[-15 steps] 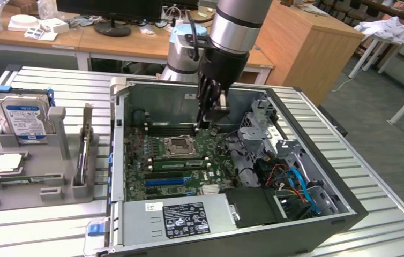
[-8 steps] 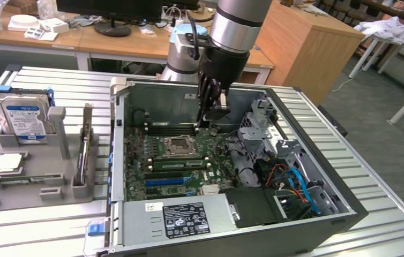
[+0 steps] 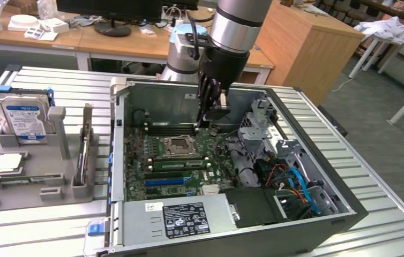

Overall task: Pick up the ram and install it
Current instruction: 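Press down the ram until it locks into place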

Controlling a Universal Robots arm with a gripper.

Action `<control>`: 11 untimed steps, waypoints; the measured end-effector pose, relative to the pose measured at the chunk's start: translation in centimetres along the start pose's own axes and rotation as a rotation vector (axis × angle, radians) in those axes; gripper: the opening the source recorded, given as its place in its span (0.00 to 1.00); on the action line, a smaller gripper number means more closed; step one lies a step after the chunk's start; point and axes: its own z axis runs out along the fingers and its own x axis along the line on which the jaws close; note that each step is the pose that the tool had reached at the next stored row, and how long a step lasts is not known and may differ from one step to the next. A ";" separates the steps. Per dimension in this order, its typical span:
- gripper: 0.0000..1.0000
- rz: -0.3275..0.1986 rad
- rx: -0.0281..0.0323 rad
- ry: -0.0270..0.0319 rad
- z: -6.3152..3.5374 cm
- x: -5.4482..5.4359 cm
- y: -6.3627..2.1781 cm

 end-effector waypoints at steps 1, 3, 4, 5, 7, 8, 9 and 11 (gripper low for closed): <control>0.24 0.000 0.0000 0.0000 0.00 0.0 0.00; 0.17 0.000 0.0000 0.0000 0.00 0.0 0.00; 0.11 0.000 0.0001 0.0000 0.00 0.0 0.00; 0.11 0.000 0.0001 0.0000 0.00 0.0 0.00; 0.11 0.000 0.0002 0.0000 0.00 0.0 0.00; 0.11 0.000 0.0002 -0.0001 0.00 0.0 0.00; 0.11 0.000 0.0002 0.0000 0.00 0.0 0.00; 0.11 0.000 0.0003 0.0000 0.00 0.0 0.00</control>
